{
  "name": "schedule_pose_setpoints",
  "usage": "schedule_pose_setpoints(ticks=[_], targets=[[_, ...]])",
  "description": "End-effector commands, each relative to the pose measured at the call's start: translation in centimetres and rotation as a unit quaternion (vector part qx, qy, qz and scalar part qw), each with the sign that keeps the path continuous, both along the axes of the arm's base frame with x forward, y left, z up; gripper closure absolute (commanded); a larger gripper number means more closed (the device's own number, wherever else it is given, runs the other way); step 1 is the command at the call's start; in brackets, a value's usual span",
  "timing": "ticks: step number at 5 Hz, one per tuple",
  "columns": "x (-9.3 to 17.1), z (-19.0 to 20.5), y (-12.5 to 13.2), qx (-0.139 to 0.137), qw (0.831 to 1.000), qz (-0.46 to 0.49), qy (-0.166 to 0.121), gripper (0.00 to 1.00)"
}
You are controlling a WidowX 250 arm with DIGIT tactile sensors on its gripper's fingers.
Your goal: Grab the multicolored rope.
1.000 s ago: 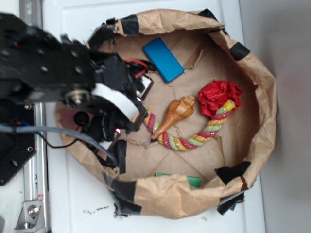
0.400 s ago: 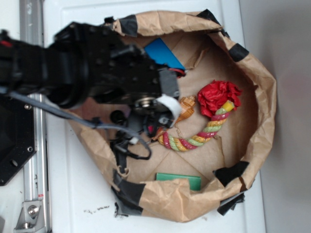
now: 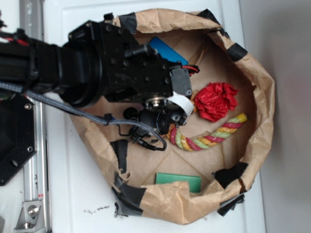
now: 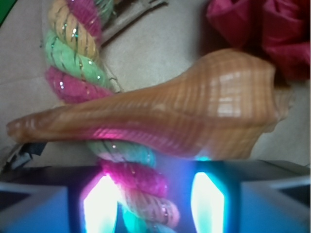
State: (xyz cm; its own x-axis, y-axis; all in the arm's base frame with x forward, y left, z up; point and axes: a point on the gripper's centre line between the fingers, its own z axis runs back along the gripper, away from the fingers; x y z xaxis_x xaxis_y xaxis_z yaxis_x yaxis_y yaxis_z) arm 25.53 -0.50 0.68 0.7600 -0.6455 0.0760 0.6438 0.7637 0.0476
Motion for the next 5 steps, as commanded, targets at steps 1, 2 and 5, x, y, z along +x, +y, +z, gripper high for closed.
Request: schedule_pose_setpoints(ticks=[1,2,5], targets=[[0.8,7.1,0.9,-0.015,0.995,0.075,-0.064,1.0],[0.2,12.1,0.6,-0.038,0.989,0.119,-0.083,1.0],[-0.5,18.3,0.2,-0.034,0.979,0.19,-0.064,1.0]])
